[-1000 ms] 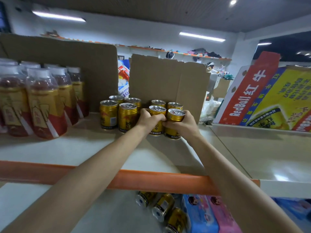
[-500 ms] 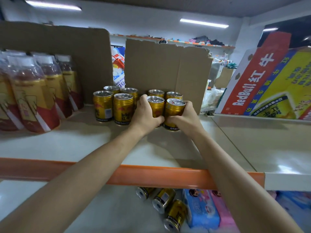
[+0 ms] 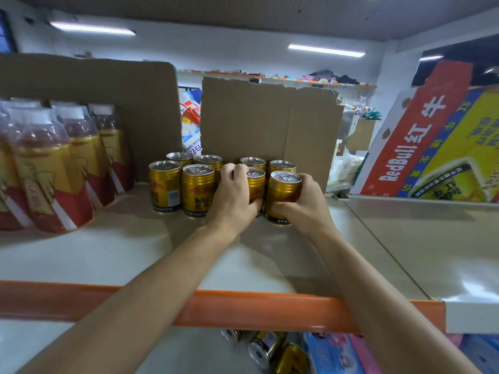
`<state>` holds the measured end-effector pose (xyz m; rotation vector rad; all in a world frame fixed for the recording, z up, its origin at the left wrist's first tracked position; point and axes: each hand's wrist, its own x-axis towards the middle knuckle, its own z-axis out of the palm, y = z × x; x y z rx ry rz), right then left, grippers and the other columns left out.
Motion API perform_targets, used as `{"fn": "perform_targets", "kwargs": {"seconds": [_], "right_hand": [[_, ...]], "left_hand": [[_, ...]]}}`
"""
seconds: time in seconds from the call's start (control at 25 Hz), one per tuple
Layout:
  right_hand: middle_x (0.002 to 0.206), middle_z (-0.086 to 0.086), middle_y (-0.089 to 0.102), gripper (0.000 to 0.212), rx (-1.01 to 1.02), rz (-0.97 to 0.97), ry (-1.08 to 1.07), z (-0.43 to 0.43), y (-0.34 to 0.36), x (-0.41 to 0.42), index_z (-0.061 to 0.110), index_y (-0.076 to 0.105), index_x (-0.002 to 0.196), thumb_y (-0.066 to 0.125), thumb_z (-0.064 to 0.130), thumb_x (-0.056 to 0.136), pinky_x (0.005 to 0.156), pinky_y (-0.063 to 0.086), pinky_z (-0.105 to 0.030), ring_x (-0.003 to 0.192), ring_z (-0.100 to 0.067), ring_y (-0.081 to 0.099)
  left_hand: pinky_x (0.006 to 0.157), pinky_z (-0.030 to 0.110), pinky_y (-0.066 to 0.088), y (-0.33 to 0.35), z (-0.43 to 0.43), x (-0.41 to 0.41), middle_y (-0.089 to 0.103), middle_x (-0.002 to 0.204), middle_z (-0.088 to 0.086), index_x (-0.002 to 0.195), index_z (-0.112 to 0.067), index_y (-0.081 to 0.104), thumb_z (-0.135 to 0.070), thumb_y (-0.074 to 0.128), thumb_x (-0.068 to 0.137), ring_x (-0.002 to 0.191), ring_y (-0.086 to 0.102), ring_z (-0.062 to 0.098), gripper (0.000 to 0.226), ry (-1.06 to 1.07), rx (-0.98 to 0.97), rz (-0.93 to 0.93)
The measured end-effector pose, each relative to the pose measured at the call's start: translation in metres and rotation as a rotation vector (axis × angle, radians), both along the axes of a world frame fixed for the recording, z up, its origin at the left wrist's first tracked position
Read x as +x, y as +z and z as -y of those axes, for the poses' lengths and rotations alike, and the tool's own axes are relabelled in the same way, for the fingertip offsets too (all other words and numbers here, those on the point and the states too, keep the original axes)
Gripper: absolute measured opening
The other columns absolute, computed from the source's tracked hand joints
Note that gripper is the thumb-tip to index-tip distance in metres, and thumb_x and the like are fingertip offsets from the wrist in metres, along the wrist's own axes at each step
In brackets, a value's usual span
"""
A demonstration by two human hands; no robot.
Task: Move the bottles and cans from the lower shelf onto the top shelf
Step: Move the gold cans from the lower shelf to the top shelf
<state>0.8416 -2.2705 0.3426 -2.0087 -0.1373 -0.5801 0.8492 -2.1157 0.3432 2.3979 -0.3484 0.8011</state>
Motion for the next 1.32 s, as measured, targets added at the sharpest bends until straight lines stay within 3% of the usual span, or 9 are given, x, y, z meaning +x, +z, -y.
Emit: {"fn": "perform_targets", "kwargs": {"seconds": [0.08,0.2,0.32,0.56,0.68,0.76,0.88,1.16,1.32], "right_hand": [[0.101,0.005,0.064,0.059,0.004,0.008,0.005,0.001,-0.002,0.002,0.022,0.05,0.108,0.082,0.004,0.062,0.067,0.048,-0.009,0.087,-0.006,0.063],[0.099,0.013,0.064,0.066,0.057,-0.026,0.011,0.005,-0.006,0.004,0.025,0.047,0.114,0.084,0.006,0.062,0.079,0.052,-0.021,0.09,-0.005,0.064],[0.098,0.021,0.061,0.072,0.047,-0.025,0.026,0.008,-0.008,0.004,0.023,0.049,0.123,0.084,0.006,0.063,0.08,0.052,-0.021,0.09,0.005,0.061],[0.103,0.02,0.064,0.074,0.032,-0.002,0.071,0.01,-0.013,0.008,0.025,0.051,0.128,0.081,0.002,0.065,0.084,0.053,-0.022,0.091,0.01,0.062],[0.108,0.018,0.065,0.073,0.024,0.007,0.108,0.011,-0.014,0.01,0.028,0.047,0.126,0.08,0.0,0.068,0.081,0.052,-0.015,0.091,0.012,0.062],[0.113,0.012,0.065,0.072,0.019,0.007,0.126,0.012,-0.015,0.011,0.03,0.045,0.124,0.078,-0.002,0.069,0.081,0.051,-0.013,0.099,0.005,0.062],[0.117,0.005,0.064,0.072,0.021,0.039,0.131,0.012,-0.018,0.014,0.028,0.047,0.125,0.079,-0.001,0.067,0.089,0.053,-0.026,0.107,-0.009,0.063],[0.118,0.0,0.061,0.072,0.004,-0.002,0.127,0.011,-0.015,0.012,0.027,0.043,0.122,0.078,-0.001,0.067,0.092,0.052,-0.035,0.108,-0.018,0.062],[0.106,-0.006,0.061,0.052,-0.132,0.023,0.011,0.01,-0.002,-0.001,0.015,0.054,0.109,0.082,0.012,0.064,0.087,0.05,-0.038,0.104,-0.025,0.06]], "left_hand": [[0.091,0.031,0.043,0.0,0.0,0.001,0.037,0.133,0.012,0.129,-0.007,0.043,-0.017,0.075,0.08,0.116,0.051,0.03,0.059,-0.002,-0.006,0.001],[0.095,0.033,0.044,0.0,0.001,0.001,0.036,0.138,0.011,0.132,-0.008,0.042,-0.015,0.074,0.082,0.121,0.049,0.029,0.059,-0.008,-0.017,-0.014],[0.102,0.033,0.041,-0.002,0.001,0.003,0.036,0.141,0.012,0.134,-0.009,0.042,-0.012,0.074,0.082,0.126,0.045,0.03,0.061,-0.012,-0.018,-0.002],[0.108,0.033,0.036,-0.005,-0.001,0.007,0.036,0.141,0.011,0.134,-0.009,0.042,-0.016,0.076,0.081,0.13,0.041,0.027,0.064,0.007,0.01,0.011],[0.107,0.029,0.034,-0.005,-0.002,0.009,0.036,0.141,0.006,0.136,-0.014,0.04,-0.019,0.075,0.082,0.13,0.04,0.022,0.065,-0.011,0.03,0.015],[0.107,0.026,0.032,-0.004,-0.002,0.008,0.036,0.14,0.003,0.136,-0.016,0.039,-0.021,0.073,0.083,0.131,0.039,0.02,0.063,-0.023,0.038,0.021],[0.109,0.025,0.03,-0.003,-0.001,0.006,0.033,0.145,0.003,0.139,-0.016,0.037,-0.024,0.07,0.086,0.135,0.035,0.019,0.062,-0.034,0.049,0.003],[0.118,0.027,0.019,0.01,-0.006,-0.004,0.014,0.162,0.014,0.152,-0.011,0.019,-0.025,0.069,0.088,0.15,0.015,0.024,0.082,-0.012,0.082,-0.15],[0.114,0.033,0.032,0.03,-0.019,-0.029,0.03,0.158,0.01,0.149,-0.01,0.032,-0.035,0.057,0.095,0.144,0.031,0.024,0.064,-0.008,0.225,-0.19]]}}
